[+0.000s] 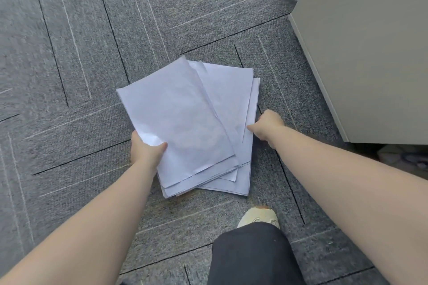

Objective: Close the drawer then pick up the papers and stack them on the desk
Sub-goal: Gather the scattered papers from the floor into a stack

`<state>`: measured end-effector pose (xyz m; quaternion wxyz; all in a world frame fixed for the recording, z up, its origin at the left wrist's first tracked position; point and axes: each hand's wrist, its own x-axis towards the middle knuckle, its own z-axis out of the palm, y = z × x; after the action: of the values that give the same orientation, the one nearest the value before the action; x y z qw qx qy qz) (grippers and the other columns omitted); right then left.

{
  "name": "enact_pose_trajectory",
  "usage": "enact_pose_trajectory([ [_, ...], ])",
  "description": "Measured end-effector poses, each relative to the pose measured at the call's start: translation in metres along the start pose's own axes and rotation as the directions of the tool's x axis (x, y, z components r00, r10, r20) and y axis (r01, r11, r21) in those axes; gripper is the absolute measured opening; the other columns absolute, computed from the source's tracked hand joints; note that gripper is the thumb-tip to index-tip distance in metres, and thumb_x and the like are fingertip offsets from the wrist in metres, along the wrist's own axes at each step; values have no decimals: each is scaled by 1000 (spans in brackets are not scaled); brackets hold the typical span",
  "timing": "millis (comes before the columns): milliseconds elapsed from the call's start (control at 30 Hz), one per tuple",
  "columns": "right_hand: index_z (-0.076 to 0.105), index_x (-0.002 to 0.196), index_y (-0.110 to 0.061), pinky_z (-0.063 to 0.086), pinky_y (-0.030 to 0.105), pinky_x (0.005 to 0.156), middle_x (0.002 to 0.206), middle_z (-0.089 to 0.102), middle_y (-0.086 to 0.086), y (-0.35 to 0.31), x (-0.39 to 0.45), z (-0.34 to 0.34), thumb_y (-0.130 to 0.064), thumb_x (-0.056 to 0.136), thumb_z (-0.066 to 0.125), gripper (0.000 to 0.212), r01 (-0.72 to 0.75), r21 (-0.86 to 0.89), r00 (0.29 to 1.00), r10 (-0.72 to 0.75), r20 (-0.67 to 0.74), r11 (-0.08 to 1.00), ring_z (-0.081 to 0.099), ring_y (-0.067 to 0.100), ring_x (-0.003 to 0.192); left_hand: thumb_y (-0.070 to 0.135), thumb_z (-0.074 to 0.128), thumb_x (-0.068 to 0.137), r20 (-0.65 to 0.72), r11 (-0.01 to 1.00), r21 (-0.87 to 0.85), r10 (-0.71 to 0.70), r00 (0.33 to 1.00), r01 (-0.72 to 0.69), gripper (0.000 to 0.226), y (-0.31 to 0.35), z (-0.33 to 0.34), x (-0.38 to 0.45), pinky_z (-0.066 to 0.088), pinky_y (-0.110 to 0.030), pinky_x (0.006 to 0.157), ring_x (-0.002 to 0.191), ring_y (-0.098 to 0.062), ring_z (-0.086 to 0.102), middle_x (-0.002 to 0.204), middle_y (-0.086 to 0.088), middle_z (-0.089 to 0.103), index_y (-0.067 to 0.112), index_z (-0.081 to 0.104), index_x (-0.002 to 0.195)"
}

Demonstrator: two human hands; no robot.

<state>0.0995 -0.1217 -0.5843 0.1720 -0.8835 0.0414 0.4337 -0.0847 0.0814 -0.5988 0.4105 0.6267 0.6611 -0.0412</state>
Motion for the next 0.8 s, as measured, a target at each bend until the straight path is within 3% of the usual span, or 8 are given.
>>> enact_pose_trajectory([
  [100,63,111,-3,49,34,85,118,63,16,0,1,-2,-10,87,58,26,35,-30,999,-35,8,999,59,34,109,14,75,71,13,999,29,18,1000,-19,65,6,5,-1,47,-43,97,116,-33,55,130,-8,57,16,45,128],
  [200,62,89,-11,47,32,75,99,61,13,0,1,-1,-9,87,54,8,82,-61,997,-82,11,995,57,30,91,14,74,70,22,998,38,46,999,-47,61,7,4,2,49,-45,97,112,-31,58,126,-5,60,19,49,125],
  [333,59,89,-11,48,35,80,100,58,12,-1,1,1,-9,90,48,12,128,-72,992,-129,-13,989,55,31,93,17,75,68,60,994,87,63,996,-68,63,9,3,7,48,-48,98,113,-32,60,125,-6,63,20,50,126],
  [467,52,82,-11,37,29,77,103,50,12,-8,-2,1,-21,94,43,19,98,143,995,-101,13,985,45,24,90,23,76,67,190,971,184,118,975,-154,60,21,17,3,48,-45,99,114,-31,59,124,-7,62,18,53,123],
  [533,54,109,-7,36,29,85,124,51,15,-9,-7,-1,-31,95,47,29,64,273,994,-84,65,960,48,26,104,35,74,65,227,948,249,141,964,-198,63,29,30,-2,44,-42,103,119,-33,54,130,-11,54,18,55,122],
  [600,37,138,-6,33,29,94,142,42,12,-5,-10,-2,-30,91,57,57,30,347,990,-77,121,938,43,27,128,40,73,69,199,940,287,129,971,-184,65,35,42,-11,37,-38,109,125,-35,44,137,-13,39,18,52,127],
  [700,34,141,-10,35,27,96,142,47,9,0,-12,0,-13,83,69,68,-10,423,980,-75,183,906,47,26,128,37,76,69,126,962,234,112,986,-139,86,38,49,-25,29,-38,114,133,-36,34,147,-12,26,19,33,141],
  [800,47,132,-8,47,41,99,131,59,13,-3,-18,6,0,83,65,53,-26,430,975,-72,209,903,58,31,116,28,81,68,163,996,54,56,985,-65,103,38,45,-22,30,-40,115,137,-29,33,152,-12,20,17,18,149],
])
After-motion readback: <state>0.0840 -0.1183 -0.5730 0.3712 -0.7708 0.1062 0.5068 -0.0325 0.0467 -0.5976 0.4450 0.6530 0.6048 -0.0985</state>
